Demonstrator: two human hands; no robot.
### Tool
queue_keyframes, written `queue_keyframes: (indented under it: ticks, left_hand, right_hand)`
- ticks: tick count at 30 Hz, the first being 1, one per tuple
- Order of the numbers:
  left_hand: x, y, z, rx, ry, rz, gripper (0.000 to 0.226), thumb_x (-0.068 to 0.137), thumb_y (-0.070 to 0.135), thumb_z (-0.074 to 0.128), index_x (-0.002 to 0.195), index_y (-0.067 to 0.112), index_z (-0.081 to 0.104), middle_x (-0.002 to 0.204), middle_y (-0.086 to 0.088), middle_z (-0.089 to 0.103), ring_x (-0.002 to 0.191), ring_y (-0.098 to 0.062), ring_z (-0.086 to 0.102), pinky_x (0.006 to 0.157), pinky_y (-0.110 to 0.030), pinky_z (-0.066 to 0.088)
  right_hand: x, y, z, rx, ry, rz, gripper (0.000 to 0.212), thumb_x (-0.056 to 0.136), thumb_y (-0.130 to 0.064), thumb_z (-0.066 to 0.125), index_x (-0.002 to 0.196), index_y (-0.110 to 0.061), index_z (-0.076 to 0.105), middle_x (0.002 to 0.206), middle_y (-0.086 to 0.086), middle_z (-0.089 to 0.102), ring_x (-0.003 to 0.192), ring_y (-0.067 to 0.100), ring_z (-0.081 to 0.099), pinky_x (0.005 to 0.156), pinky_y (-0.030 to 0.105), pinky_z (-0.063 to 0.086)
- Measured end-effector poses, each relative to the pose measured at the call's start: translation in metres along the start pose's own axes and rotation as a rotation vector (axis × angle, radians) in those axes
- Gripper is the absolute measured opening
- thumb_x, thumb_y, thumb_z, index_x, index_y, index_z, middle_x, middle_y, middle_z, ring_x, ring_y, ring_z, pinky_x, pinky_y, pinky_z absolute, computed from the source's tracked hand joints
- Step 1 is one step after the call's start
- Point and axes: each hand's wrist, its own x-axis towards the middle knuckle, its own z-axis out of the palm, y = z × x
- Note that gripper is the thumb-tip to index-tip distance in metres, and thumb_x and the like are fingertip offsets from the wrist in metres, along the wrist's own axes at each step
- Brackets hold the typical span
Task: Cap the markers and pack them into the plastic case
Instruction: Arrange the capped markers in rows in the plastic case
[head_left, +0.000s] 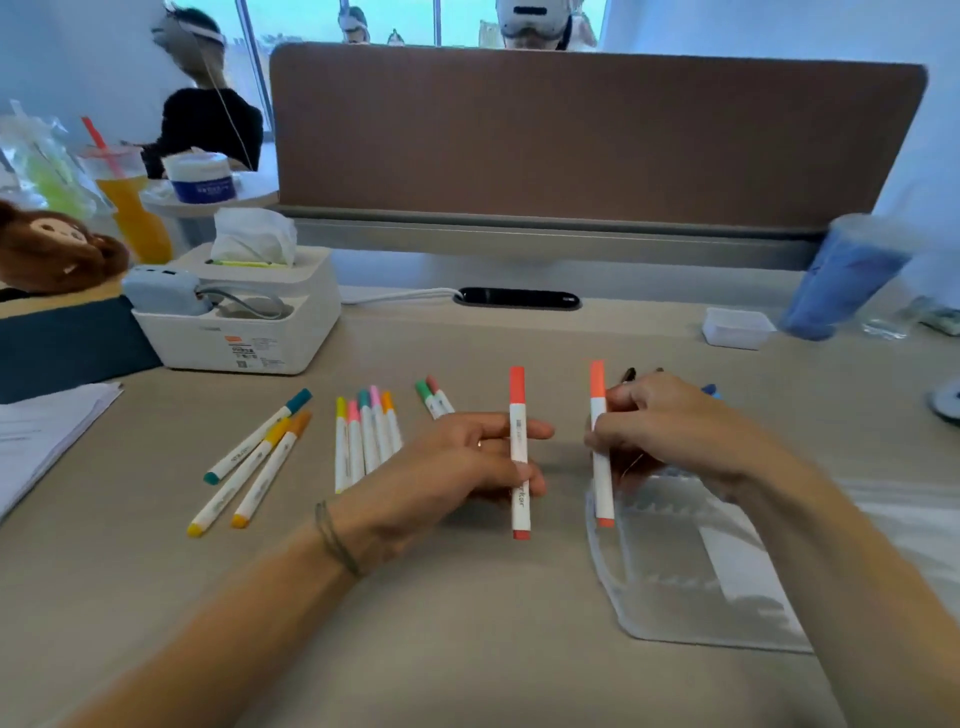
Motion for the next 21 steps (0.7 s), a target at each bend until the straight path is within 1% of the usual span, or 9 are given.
queue_keyframes:
  ticks: [2,4,6,8,10,12,15,18,21]
  left_hand:
    - [0.008,0.003,0.021,0.052,-0.006,0.029,0.040,0.094,-0.005,0.057,0.128,0.016,0.065,0.086,-0.003,0.074,0.088,-0.015,0.072,0.090,-0.029,0.057]
    - [0.015,0.005,0.040,0.087,-0.009,0.070,0.042,0.092,-0.007,0.060,0.128,0.013,0.065,0.084,-0.006,0.069,0.082,-0.016,0.072,0.083,-0.025,0.059]
    - [0.021,0.007,0.057,0.138,-0.001,0.103,0.044,0.089,-0.006,0.066,0.128,0.012,0.066,0.083,-0.010,0.068,0.076,-0.018,0.073,0.076,-0.024,0.060]
    - [0.024,0.008,0.069,0.218,0.019,0.115,0.047,0.086,0.000,0.072,0.130,0.016,0.065,0.084,-0.008,0.074,0.074,-0.020,0.075,0.073,-0.025,0.061]
    - [0.025,0.007,0.079,0.224,0.024,0.116,0.048,0.083,0.001,0.075,0.127,0.019,0.064,0.082,-0.008,0.075,0.069,-0.016,0.075,0.065,-0.020,0.059]
    - [0.024,0.005,0.085,0.228,0.022,0.116,0.049,0.082,0.000,0.076,0.125,0.021,0.064,0.082,-0.009,0.075,0.068,-0.016,0.075,0.063,-0.019,0.059]
    - [0.025,-0.005,0.083,0.488,0.079,0.166,0.046,0.080,0.020,0.082,0.123,0.028,0.068,0.081,0.004,0.075,0.068,-0.008,0.071,0.069,-0.022,0.058]
    - [0.024,-0.007,0.070,0.863,0.153,0.220,0.061,0.072,0.049,0.083,0.128,0.039,0.062,0.086,0.016,0.066,0.072,0.001,0.058,0.064,-0.014,0.042]
    - [0.019,-0.010,0.065,0.970,0.087,0.207,0.070,0.068,0.056,0.082,0.131,0.041,0.057,0.095,0.017,0.058,0.081,-0.002,0.053,0.066,-0.015,0.040]
  right_hand:
    - [-0.012,0.015,-0.009,0.040,0.030,0.024,0.015,0.090,-0.007,0.060,0.092,0.004,0.070,0.079,0.018,0.075,0.067,0.026,0.073,0.068,0.036,0.063]
    - [-0.023,0.025,-0.015,0.200,0.047,0.054,0.015,0.093,-0.004,0.055,0.092,0.005,0.066,0.071,0.020,0.063,0.057,0.022,0.061,0.056,0.032,0.057]
    - [-0.032,0.032,-0.015,0.279,0.064,0.065,0.015,0.092,-0.002,0.053,0.083,-0.003,0.065,0.060,0.010,0.047,0.050,0.016,0.042,0.047,0.026,0.041]
    - [-0.035,0.039,-0.013,0.159,0.089,0.048,0.022,0.091,-0.014,0.063,0.070,-0.016,0.068,0.051,-0.002,0.042,0.049,0.013,0.035,0.049,0.027,0.034]
    - [-0.038,0.043,-0.008,0.018,0.131,0.011,0.042,0.090,-0.029,0.072,0.049,-0.027,0.064,0.045,-0.011,0.042,0.050,0.010,0.038,0.056,0.027,0.034]
    - [-0.040,0.049,-0.004,-0.009,0.159,-0.008,0.050,0.088,-0.032,0.075,0.042,-0.025,0.057,0.046,-0.010,0.045,0.052,0.008,0.041,0.058,0.025,0.033]
    - [-0.041,0.054,0.000,-0.003,0.173,0.007,0.050,0.089,-0.027,0.075,0.046,-0.021,0.049,0.051,-0.006,0.042,0.052,0.010,0.039,0.057,0.026,0.031]
    - [-0.043,0.054,0.002,-0.030,0.113,0.068,0.035,0.092,-0.026,0.072,0.059,-0.019,0.064,0.053,-0.001,0.057,0.052,0.013,0.052,0.054,0.027,0.043]
    - [-0.044,0.054,0.005,-0.026,0.042,0.101,0.025,0.096,-0.023,0.068,0.077,-0.008,0.075,0.057,0.006,0.070,0.054,0.018,0.064,0.060,0.031,0.055]
